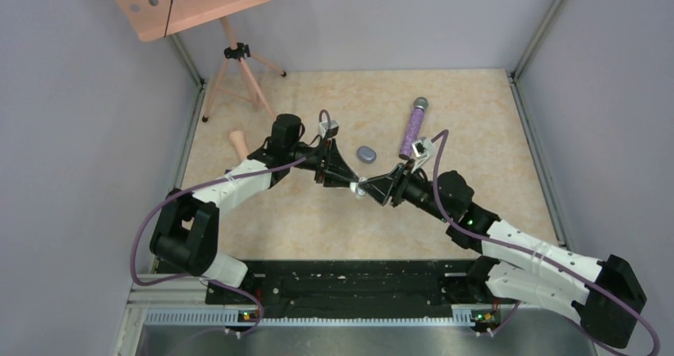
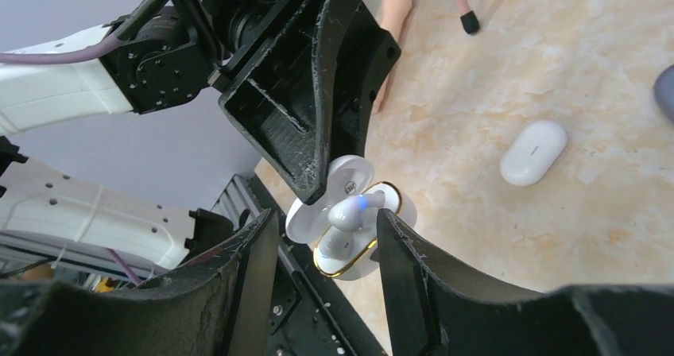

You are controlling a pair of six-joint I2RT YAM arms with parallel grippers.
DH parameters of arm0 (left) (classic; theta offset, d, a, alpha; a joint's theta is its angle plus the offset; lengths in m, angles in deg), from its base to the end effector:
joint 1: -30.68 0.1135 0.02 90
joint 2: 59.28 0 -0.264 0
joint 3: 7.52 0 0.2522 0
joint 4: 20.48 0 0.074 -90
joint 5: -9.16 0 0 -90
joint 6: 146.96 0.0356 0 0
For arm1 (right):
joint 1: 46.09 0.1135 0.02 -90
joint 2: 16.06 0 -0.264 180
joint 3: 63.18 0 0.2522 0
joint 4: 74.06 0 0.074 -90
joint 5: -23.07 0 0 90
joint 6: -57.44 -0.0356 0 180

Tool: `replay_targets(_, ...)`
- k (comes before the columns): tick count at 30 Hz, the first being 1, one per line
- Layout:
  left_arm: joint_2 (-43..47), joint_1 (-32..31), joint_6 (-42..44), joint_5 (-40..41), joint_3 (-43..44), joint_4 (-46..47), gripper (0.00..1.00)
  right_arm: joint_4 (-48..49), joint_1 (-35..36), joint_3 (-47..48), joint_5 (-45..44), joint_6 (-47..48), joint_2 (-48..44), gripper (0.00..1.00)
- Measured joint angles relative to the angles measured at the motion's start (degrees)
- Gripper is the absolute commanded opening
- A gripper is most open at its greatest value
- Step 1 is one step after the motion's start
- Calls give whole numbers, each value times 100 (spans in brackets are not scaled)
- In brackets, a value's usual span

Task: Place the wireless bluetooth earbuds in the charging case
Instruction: Place the earbud in the charging case, then place the charging case at the center of the board.

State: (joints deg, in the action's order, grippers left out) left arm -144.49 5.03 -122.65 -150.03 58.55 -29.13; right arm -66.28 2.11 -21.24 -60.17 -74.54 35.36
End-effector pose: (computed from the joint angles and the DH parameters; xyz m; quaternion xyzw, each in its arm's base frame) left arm 0.2676 -0.1654 0.2535 -0.0343 -0.7627 0.6439 0.0506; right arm 0.1391 0.1619 0.2751 -0.0799 0.7130 0.5223 0.4609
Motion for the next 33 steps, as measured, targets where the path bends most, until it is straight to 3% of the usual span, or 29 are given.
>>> replay_targets(6,0,0,0,4,9,0,0,-400,0,0,-389,68,-260,49)
replay_targets(12,0,0,11,4,11,0,0,-542,0,0,-542,94,-273,39)
replay_targets(33,0,4,120,63,15,-28,0,-444,0,11,-826,85,26,43)
